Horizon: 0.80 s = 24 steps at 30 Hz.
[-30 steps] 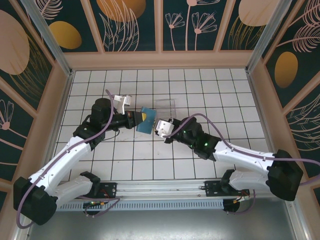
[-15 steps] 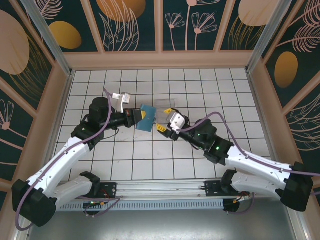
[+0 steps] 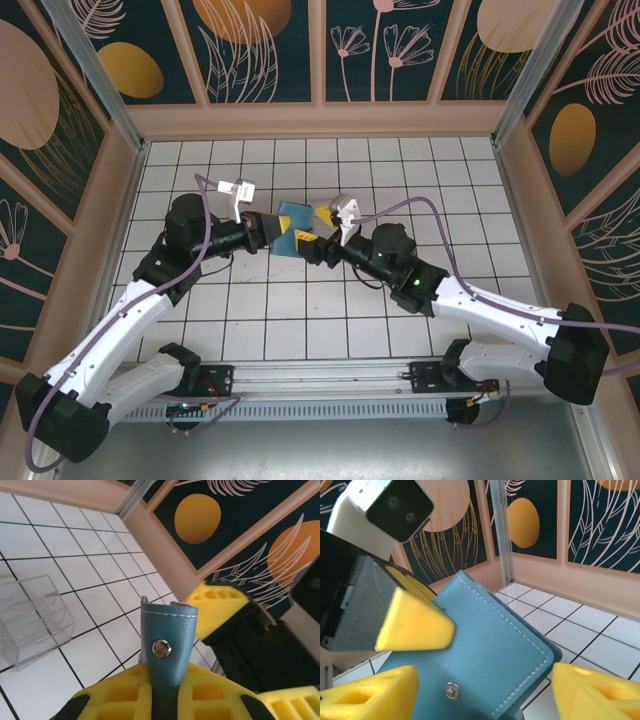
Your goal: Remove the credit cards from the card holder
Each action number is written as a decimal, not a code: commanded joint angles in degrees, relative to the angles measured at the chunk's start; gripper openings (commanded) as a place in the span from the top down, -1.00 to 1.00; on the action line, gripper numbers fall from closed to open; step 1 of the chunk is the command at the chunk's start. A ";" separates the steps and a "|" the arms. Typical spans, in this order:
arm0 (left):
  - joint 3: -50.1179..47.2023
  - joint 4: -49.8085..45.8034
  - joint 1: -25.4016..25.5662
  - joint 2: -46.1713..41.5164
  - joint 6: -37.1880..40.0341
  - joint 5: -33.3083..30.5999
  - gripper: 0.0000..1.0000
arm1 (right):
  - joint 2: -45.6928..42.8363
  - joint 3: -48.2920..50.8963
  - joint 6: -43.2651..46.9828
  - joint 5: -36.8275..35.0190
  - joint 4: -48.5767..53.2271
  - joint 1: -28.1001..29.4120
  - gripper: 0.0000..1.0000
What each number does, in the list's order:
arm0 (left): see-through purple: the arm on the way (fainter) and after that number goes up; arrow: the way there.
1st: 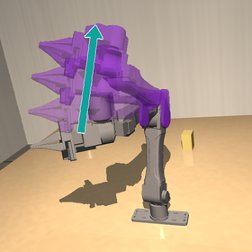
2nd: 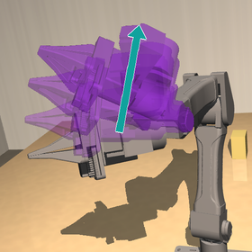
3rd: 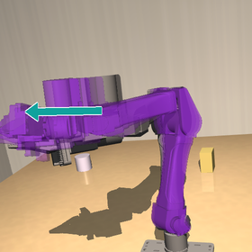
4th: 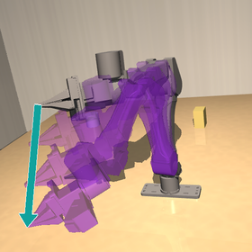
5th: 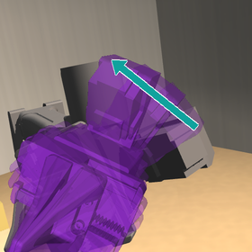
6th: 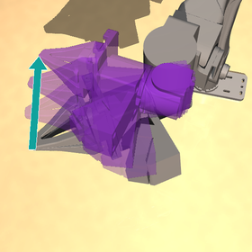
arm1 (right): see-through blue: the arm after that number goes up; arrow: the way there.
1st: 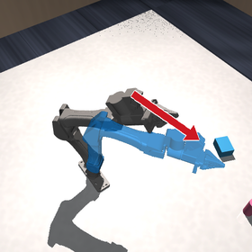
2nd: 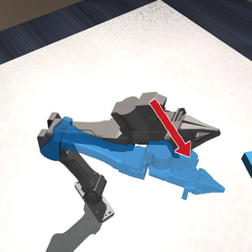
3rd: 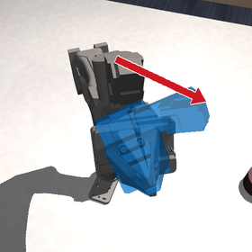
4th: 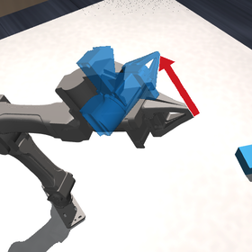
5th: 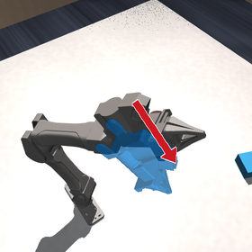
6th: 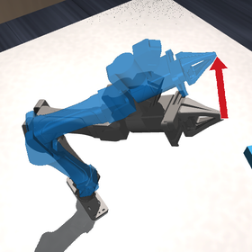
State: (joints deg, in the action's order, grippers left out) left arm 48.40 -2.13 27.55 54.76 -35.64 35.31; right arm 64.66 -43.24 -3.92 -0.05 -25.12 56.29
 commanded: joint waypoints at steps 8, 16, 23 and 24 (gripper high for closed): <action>1.20 14.76 0.05 -5.46 -3.99 7.99 1.00 | -9.10 1.59 -0.53 5.76 -4.39 -0.39 -0.18; 1.80 19.52 0.05 -8.17 -5.57 11.77 1.00 | -13.48 2.59 2.26 9.15 -5.93 -0.38 0.06; 2.30 24.37 0.05 -8.93 -7.65 15.43 1.00 | -14.18 1.81 3.56 12.75 -5.70 -0.38 0.26; 2.23 25.66 0.04 -8.97 -8.17 16.06 1.00 | -13.99 1.55 3.74 13.41 -5.63 -0.35 0.29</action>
State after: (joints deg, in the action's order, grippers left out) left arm 48.56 16.29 27.55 47.09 -41.78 47.77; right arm 51.29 -41.30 -1.34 10.66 -28.42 56.18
